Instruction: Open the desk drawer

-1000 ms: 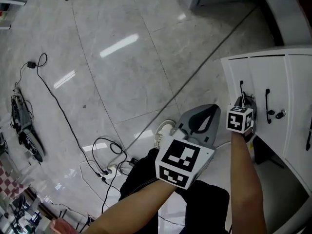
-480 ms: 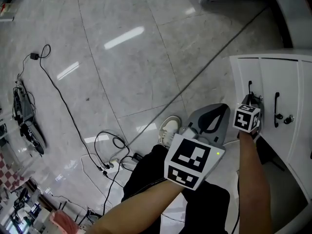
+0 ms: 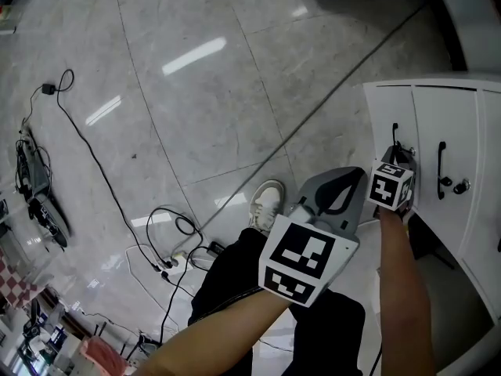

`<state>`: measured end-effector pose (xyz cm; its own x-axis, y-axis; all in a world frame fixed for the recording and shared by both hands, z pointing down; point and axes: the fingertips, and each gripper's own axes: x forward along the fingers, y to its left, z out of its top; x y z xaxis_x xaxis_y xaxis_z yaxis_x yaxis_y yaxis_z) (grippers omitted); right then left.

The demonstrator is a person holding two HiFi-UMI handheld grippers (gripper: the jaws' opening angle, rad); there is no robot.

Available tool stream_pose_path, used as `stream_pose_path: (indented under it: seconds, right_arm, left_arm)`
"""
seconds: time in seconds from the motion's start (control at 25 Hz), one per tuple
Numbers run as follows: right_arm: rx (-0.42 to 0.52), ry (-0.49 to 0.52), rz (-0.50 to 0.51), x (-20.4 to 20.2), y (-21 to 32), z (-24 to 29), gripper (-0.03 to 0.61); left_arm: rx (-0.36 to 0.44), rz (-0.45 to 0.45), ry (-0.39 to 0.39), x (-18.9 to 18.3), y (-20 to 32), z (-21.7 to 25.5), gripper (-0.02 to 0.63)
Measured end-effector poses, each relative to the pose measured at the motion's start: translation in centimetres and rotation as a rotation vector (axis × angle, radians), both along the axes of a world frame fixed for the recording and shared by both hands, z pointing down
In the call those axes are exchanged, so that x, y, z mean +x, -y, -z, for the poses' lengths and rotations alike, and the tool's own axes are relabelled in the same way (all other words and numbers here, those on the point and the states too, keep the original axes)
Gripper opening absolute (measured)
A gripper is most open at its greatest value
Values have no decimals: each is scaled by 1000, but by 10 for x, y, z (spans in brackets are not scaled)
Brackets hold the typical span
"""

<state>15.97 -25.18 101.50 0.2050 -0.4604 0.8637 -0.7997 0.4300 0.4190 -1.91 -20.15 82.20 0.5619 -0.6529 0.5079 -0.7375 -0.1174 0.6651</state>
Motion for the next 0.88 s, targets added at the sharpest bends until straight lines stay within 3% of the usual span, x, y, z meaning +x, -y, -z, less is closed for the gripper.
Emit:
stream_pose_path:
  seconds: [0.64,0.72,0.84,0.88]
  right_arm:
    - [22,34,20,-33,-24,4,21]
    - [-24,85,92,-52,-37,5,15]
    - [-95,229,320,-122,-75,7,14]
    - [-89,255,307,-135,-82,6,14]
  left_arm:
    - [-55,30,61,-25,-4,-17,8]
    - [-61,35,70,-30,-5,-19,8]
    - [-60,39,103,-36,-7,-22,8]
    - [-63,47,121,-40,-10,-24,8]
